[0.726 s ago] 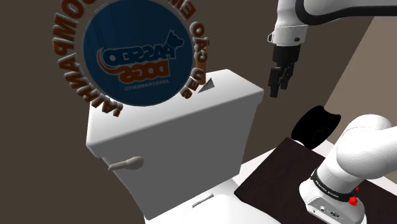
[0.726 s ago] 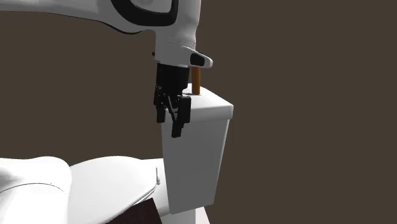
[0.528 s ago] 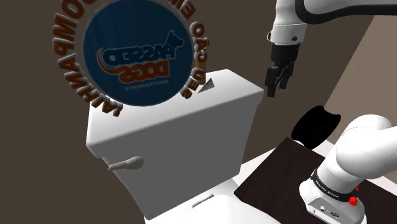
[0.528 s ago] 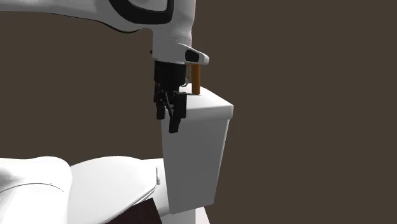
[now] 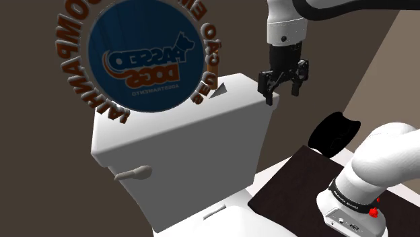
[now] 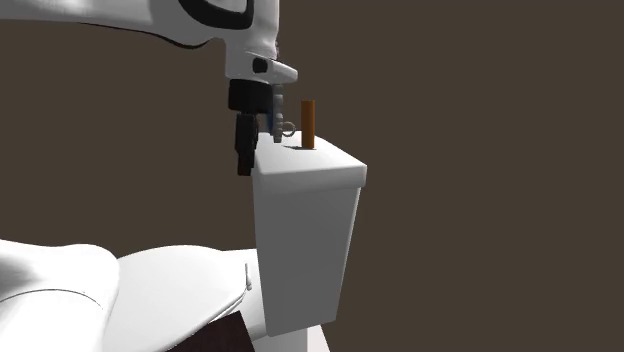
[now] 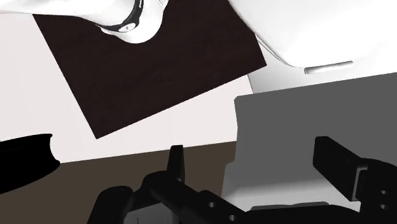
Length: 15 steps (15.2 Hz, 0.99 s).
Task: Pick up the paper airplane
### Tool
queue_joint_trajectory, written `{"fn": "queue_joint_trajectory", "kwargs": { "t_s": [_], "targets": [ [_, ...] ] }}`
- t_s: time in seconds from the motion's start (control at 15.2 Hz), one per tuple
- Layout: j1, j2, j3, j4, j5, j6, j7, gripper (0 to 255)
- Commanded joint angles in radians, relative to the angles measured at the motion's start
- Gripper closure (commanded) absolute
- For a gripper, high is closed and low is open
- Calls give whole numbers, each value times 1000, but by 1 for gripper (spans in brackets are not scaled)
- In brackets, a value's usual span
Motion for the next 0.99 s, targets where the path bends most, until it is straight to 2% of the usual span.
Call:
{"fn": "queue_joint_trajectory", "kwargs": {
  "t_s": [0.0,0.2,0.4,0.53,0.66,0.73,0.92],
  "targets": [
    [-51,54,84,84,7,119,155,0],
    [-134,143,213,209,-15,111,368,0],
    [-216,267,349,357,-78,89,600,0],
    [-279,373,459,472,-148,61,768,0],
    [-336,518,596,604,-261,13,960,0],
    [-346,583,647,653,-316,-10,1034,0],
    [-335,558,624,594,-296,35,1026,0]
  ]
}}
